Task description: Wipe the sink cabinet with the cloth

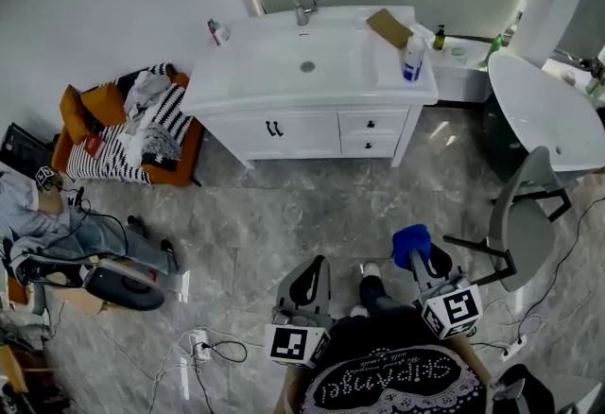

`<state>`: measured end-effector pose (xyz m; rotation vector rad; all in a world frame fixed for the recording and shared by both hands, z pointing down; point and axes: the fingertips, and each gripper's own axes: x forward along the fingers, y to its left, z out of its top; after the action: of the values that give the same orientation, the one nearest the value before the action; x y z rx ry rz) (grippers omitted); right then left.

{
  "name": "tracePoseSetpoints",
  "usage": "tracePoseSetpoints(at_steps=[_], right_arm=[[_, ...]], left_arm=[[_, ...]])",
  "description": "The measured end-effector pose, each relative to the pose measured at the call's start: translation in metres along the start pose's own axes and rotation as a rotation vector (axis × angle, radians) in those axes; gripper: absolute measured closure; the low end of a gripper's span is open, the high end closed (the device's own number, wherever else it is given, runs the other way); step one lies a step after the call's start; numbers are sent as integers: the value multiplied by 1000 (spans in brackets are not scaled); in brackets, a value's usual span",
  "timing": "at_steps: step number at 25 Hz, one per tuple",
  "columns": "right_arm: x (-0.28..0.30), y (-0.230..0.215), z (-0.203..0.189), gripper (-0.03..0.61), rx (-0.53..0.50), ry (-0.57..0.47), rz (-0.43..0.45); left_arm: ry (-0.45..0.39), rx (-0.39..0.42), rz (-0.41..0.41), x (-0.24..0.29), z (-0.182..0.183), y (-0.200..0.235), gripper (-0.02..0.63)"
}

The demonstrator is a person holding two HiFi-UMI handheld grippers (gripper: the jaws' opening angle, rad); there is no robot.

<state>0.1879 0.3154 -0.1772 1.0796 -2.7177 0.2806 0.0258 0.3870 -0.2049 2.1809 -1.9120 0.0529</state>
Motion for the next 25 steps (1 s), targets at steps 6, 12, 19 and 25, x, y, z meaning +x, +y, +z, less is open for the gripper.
tracePoseSetpoints(at_steps=[6, 12, 19, 25], right_arm=[[40, -13, 5, 520, -30, -3, 109], [58, -36, 10, 520, -32, 15, 109], [62, -61, 3, 520, 5, 42, 30], [83, -74, 7, 520, 34, 56, -48]], left_arm=[[-19, 19, 43, 36, 1, 9, 609], [-29, 41, 4, 73, 15, 3, 609], [2, 48, -39, 106, 19, 8, 609], [11, 53, -115, 137, 24, 21, 609]])
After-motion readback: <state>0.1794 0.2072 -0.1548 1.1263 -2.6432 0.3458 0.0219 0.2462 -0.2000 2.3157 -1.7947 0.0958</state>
